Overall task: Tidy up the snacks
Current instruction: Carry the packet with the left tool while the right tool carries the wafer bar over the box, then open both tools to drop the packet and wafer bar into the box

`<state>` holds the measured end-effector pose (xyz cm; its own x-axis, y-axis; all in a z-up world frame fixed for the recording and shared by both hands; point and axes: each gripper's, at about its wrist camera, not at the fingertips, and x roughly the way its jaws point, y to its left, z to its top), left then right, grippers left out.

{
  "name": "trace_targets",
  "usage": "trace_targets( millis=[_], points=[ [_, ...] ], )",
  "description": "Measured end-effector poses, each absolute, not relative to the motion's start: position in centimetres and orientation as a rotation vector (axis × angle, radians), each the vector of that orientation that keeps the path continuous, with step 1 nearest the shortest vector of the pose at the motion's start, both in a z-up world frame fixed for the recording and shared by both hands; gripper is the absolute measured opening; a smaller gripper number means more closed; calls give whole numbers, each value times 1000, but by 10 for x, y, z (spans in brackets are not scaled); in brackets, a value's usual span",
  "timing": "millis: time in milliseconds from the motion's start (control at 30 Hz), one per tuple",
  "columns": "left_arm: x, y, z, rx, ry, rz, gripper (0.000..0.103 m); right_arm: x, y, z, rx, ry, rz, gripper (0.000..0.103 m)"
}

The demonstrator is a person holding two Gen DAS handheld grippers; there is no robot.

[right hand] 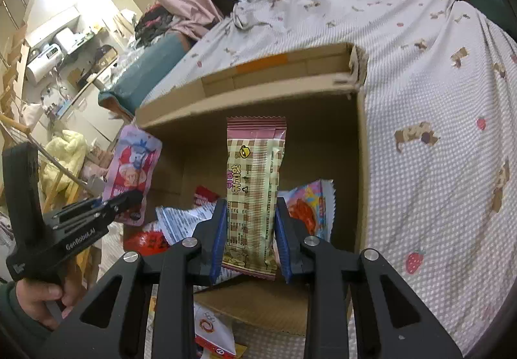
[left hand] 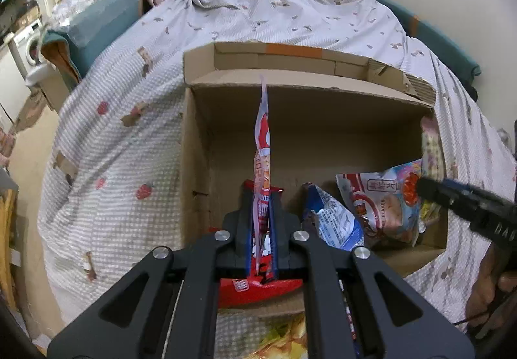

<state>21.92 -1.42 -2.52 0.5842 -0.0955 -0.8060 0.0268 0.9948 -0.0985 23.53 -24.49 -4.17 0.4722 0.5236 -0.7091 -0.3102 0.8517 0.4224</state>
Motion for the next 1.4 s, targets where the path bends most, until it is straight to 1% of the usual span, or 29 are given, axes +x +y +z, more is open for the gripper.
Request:
trace_targets(
  millis=[433,833,967,1000,1033,1067,1133,1200,1233,1267,1333,1367,1400],
  points=[
    [228,-8,-24,-119,935,-68,6,232,-230,-54,241,1003,543,29],
    [227,-8,-24,-113,933,-62,7,232,-229,-53,257,1004,557,30],
    [226,-9,-26,-116,947,-67,8,231,-231,-51,271,994,564,32],
    [226,-10,-26,-112,949,-70,10,230,-233,-50,273,990,564,32],
    [225,-12,-25,-106,950,-74,20,230,-233,-49,279,985,567,32],
    [224,-13,-24,-101,944,-79,35,230,-234,-48,282,982,568,32],
    [220,-16,-20,-87,913,-81,50,229,-235,-47,288,976,573,32],
    [217,-18,-16,-71,891,-78,55,230,-236,-46,294,973,579,32],
    [217,-20,-14,-64,886,-79,61,230,-237,-45,300,966,578,32],
    [216,-20,-13,-64,883,-82,70,230,-237,-44,302,963,578,32],
    [216,-19,-11,-75,874,-82,82,231,-239,-43,314,959,582,32],
    [215,-18,-10,-78,871,-81,86,231,-239,-42,317,959,579,33],
    [215,-18,-10,-81,869,-80,87,231,-240,-42,316,958,572,38]
  ],
)
